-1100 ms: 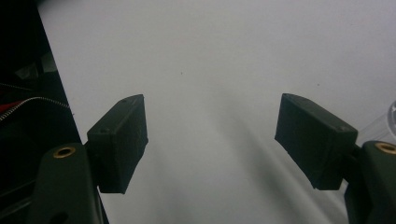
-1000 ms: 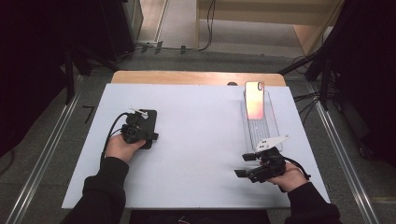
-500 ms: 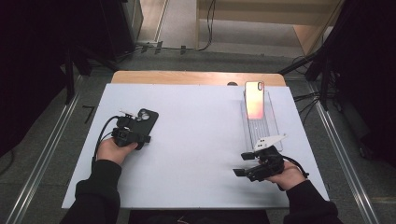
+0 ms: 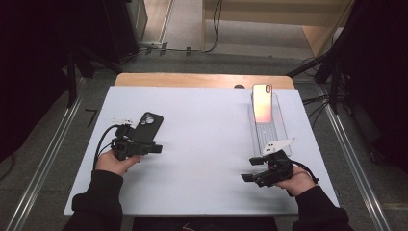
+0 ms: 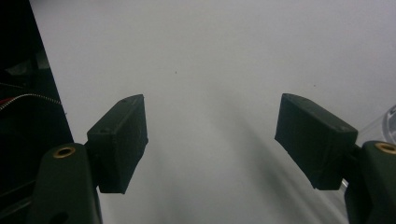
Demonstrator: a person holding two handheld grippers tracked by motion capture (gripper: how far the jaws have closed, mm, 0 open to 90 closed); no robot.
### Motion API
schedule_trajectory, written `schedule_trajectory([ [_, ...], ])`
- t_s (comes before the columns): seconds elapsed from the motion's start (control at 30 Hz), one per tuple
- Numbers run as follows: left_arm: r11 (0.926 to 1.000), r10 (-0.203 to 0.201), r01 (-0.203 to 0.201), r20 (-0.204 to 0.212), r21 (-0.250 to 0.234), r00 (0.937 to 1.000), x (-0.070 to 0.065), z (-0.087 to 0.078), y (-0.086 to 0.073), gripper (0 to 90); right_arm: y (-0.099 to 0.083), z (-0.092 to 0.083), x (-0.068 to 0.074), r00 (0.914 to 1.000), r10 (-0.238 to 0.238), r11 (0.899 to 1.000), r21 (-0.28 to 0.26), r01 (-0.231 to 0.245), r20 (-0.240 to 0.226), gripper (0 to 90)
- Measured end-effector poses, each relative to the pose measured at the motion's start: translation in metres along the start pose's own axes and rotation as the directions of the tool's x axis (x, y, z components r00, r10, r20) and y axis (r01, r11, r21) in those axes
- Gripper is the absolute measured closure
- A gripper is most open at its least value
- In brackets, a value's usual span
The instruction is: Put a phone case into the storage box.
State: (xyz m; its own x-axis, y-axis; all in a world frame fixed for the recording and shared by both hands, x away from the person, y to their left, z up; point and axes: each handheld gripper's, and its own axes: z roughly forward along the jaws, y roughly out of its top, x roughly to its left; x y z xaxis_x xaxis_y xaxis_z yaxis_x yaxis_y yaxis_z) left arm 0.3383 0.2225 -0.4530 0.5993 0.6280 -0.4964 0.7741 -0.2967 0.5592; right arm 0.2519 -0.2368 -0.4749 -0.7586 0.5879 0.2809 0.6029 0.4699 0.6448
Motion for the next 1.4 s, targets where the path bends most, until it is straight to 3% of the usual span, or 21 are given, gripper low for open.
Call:
schedule_trajectory([
  [0.27,0.9990,0.027,-0.026,0.037,-0.037,0.9989,-0.016,-0.006,-0.014,41.5,0.000,-0.001,0.000,1.0000,0.004,1.000,-0.001,-0.004,0.003,23.3],
  [0.37,0.9959,0.074,-0.073,0.030,-0.054,0.9968,-0.022,-0.006,-0.021,41.5,-0.001,-0.002,0.000,1.0000,0.008,1.000,0.002,-0.008,0.006,23.2],
  [0.6,0.9930,0.110,-0.107,0.054,-0.048,0.9925,-0.036,-0.003,-0.037,42.6,-0.002,-0.002,0.000,0.9999,0.007,1.000,0.009,-0.007,0.008,23.2],
  [0.73,0.9933,0.110,-0.107,0.064,-0.042,0.9919,-0.039,-0.004,-0.039,42.6,-0.005,-0.003,0.001,0.9999,-0.001,1.000,0.018,0.001,0.014,23.2],
  [0.9,0.9888,0.149,-0.149,0.061,-0.010,0.9869,-0.041,-0.002,-0.039,42.3,-0.008,-0.008,-0.001,0.9997,0.008,1.000,0.011,-0.008,0.023,23.2],
  [1.07,0.9914,0.129,-0.131,0.077,0.009,0.9886,-0.038,-0.001,-0.039,39.2,-0.010,-0.010,-0.004,0.9995,0.018,1.000,0.005,-0.018,0.028,23.0],
  [1.2,0.9917,0.128,-0.129,0.036,-0.001,0.9910,-0.038,-0.002,-0.039,34.1,-0.010,-0.009,-0.003,0.9996,0.013,1.000,0.010,-0.013,0.024,23.0],
  [1.3,0.9936,0.112,-0.112,0.028,-0.013,0.9933,-0.037,-0.003,-0.038,30.1,-0.010,-0.009,-0.002,0.9997,0.012,1.000,0.012,-0.013,0.022,23.0],
  [1.4,0.9924,0.122,-0.121,0.048,-0.024,0.9914,-0.035,-0.004,-0.036,30.1,-0.010,-0.009,-0.003,0.9997,0.015,1.000,0.011,-0.015,0.021,23.0],
])
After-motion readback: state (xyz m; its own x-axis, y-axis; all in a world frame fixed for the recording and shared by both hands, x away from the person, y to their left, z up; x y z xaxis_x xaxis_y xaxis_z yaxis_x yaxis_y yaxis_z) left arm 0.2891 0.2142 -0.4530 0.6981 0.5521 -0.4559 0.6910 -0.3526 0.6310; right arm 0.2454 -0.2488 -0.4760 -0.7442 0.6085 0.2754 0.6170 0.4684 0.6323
